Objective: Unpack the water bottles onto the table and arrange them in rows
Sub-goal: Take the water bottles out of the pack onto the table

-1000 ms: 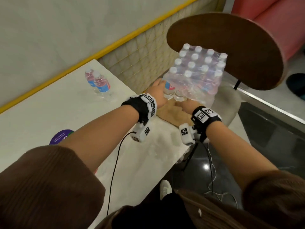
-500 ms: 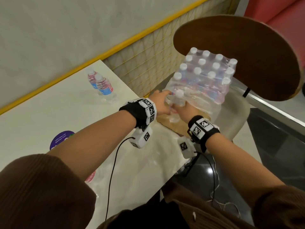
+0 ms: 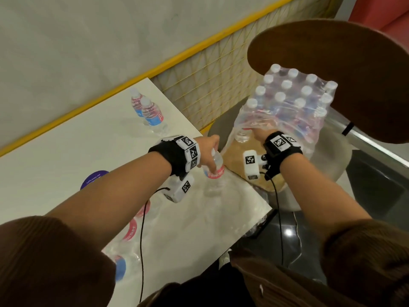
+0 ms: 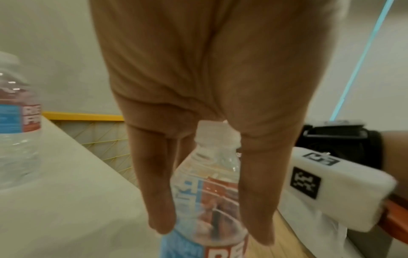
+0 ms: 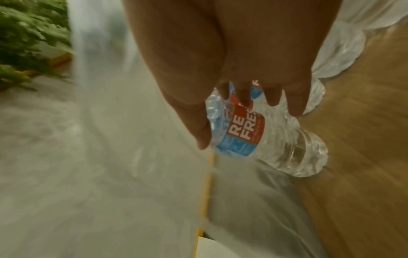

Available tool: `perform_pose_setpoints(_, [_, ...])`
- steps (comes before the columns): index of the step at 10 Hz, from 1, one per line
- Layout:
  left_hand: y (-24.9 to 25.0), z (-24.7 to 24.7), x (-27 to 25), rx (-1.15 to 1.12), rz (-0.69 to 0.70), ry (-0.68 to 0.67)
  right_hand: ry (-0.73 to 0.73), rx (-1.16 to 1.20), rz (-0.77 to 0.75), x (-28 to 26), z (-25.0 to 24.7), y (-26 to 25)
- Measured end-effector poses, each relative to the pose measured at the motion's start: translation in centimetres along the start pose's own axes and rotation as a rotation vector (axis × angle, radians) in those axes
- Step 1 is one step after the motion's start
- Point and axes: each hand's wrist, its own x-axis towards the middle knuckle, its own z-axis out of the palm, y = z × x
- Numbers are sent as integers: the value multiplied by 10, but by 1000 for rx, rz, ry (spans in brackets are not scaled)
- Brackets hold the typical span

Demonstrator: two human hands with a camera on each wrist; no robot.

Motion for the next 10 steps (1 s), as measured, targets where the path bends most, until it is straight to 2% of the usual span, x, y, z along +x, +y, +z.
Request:
perform_pose_setpoints(1, [-18, 4, -13, -80, -9, -26, -47, -145, -107, 27, 6, -1])
perform_pose_setpoints(2, [-31, 11, -34, -147, 7, 27, -1, -272, -172, 70, 5, 12])
perform_pose_setpoints(3, [-45, 16, -65, -120, 17, 91, 96, -358, -153, 88, -5, 18])
perform_pose_setpoints(4, [-59, 18, -97, -116, 22, 106, 97, -255, -144, 18, 4, 6])
perform_pose_setpoints(5, [-75, 21, -127, -105, 28, 126, 226, -249, -174, -32, 14, 13])
perform_pose_setpoints(6, [-90, 25, -149, -88, 41, 153, 219, -324, -383, -78, 28, 27])
perform_pose_setpoints(7, [-99, 34, -162, 1, 60, 138, 85, -446, -633, -130, 45, 32])
perform_pose_setpoints(8, [-99, 45, -169, 192, 74, 50, -314, -382, -670, -173, 72, 38])
perform_pose_setpoints(9, [-96, 62, -171, 382, 79, -106, -579, -560, -669, -196, 102, 51])
perform_pose_setpoints(10, [-98, 76, -175, 493, 85, -152, -666, -657, -695, -214, 136, 64])
